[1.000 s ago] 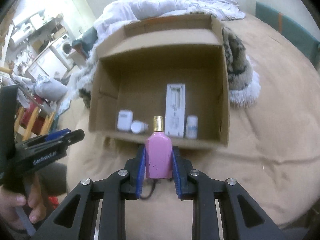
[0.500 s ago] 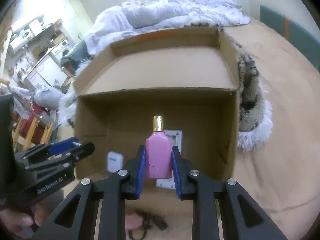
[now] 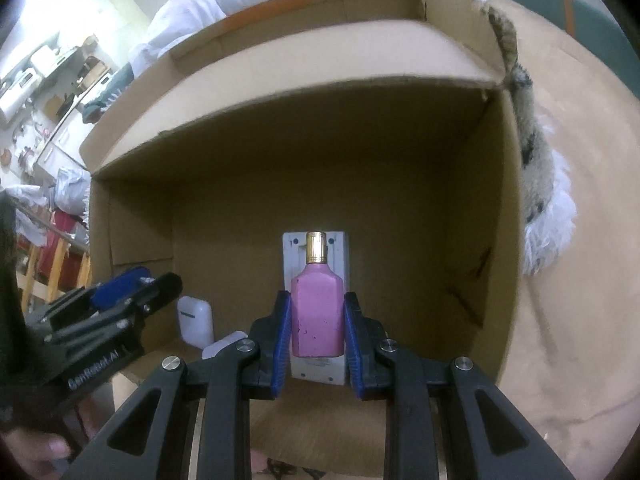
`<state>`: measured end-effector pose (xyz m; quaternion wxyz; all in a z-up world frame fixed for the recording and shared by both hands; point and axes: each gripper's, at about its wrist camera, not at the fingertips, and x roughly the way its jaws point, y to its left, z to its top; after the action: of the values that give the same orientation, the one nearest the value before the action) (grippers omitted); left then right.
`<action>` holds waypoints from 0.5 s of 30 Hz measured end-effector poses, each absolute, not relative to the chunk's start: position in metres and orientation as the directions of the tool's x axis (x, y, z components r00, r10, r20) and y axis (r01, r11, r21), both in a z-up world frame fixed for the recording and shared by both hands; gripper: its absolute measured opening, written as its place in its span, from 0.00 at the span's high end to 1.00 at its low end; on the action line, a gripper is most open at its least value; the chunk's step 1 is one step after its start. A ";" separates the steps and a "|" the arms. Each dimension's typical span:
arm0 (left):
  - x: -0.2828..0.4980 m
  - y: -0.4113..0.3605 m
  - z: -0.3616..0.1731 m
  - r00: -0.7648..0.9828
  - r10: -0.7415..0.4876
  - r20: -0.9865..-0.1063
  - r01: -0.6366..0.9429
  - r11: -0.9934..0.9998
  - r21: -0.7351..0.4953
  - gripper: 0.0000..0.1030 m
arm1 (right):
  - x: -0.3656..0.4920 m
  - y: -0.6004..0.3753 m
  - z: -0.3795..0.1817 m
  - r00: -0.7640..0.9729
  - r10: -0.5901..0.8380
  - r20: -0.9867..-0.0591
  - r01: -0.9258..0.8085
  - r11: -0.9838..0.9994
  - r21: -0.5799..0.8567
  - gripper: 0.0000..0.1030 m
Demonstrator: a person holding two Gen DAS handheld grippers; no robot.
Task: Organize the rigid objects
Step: 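Carry the battery and perfume bottle into the box and open both tools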
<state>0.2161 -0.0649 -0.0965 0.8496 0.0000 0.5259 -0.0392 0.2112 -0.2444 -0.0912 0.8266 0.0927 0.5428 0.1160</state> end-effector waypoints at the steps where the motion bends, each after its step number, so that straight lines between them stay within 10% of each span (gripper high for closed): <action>1: 0.216 -0.067 -0.098 0.444 -0.073 -0.893 0.075 0.996 -0.044 0.61 | 0.212 -0.245 -0.094 0.375 0.293 -0.880 -0.084 0.956 0.283 0.74; 15: 0.212 -0.079 -0.113 0.408 -0.089 -0.909 0.101 0.994 -0.052 0.61 | 0.220 -0.248 -0.110 0.330 0.282 -0.901 -0.027 0.957 0.289 0.74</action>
<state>0.2122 -0.0789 -0.1127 0.8391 0.0056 0.5410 -0.0566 0.2204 -0.2479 -0.1104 0.8078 0.1115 0.5709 0.0954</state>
